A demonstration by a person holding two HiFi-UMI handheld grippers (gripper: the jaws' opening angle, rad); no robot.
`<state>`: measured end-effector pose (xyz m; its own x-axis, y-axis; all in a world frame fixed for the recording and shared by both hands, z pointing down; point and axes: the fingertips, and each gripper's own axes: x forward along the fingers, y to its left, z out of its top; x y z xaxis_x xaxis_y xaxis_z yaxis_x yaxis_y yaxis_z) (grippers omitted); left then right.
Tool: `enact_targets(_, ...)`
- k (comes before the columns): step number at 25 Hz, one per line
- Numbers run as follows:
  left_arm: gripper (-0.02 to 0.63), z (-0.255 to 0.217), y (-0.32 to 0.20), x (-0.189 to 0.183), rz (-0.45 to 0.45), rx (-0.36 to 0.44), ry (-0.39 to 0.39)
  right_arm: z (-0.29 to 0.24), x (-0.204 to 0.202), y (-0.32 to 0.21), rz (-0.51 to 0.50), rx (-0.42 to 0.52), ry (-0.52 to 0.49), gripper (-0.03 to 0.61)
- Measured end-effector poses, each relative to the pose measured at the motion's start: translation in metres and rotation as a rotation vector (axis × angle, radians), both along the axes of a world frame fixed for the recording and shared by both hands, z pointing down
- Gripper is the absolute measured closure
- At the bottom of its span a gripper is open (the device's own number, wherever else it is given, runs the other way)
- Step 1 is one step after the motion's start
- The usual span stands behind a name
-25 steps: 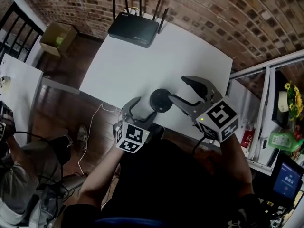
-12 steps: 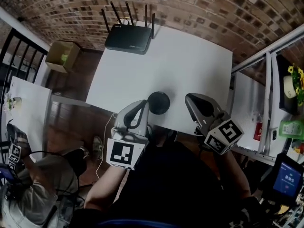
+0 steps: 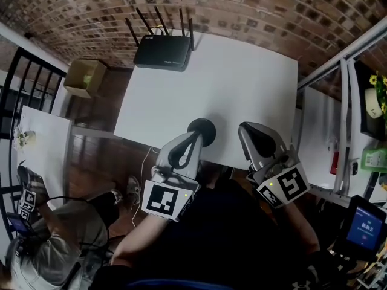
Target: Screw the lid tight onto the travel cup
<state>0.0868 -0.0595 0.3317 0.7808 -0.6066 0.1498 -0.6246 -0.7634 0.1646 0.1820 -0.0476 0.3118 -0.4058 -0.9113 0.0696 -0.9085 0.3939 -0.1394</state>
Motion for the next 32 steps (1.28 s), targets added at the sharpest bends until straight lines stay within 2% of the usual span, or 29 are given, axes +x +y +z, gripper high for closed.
enact_targets(8, 0.607, -0.001, 0.001, 0.006, 0.005, 0.004, -0.007, -0.011, 0.0, 0.003, 0.008, 0.061, 0.015, 0.568)
enact_targets(16, 0.607, 0.0, -0.002, 0.006, -0.002, 0.007, -0.001, -0.015, -0.001, 0.001, -0.003, 0.074, 0.026, 0.568)
enact_targets(20, 0.607, -0.001, -0.004, 0.005, -0.006, 0.01, 0.001, -0.008, -0.006, 0.004, -0.016, -0.002, 0.033, 0.568)
enact_targets(23, 0.607, -0.002, -0.005, 0.005, -0.007, 0.011, 0.002, -0.014, -0.002, 0.0, -0.008, 0.061, 0.033, 0.568)
enact_targets(27, 0.607, -0.002, -0.005, 0.005, -0.007, 0.01, 0.0, -0.012, -0.005, 0.001, -0.02, 0.025, 0.035, 0.568)
enact_targets(32, 0.607, -0.001, -0.005, 0.005, -0.009, 0.009, -0.002, -0.014, -0.003, 0.0, -0.021, 0.068, 0.043, 0.568)
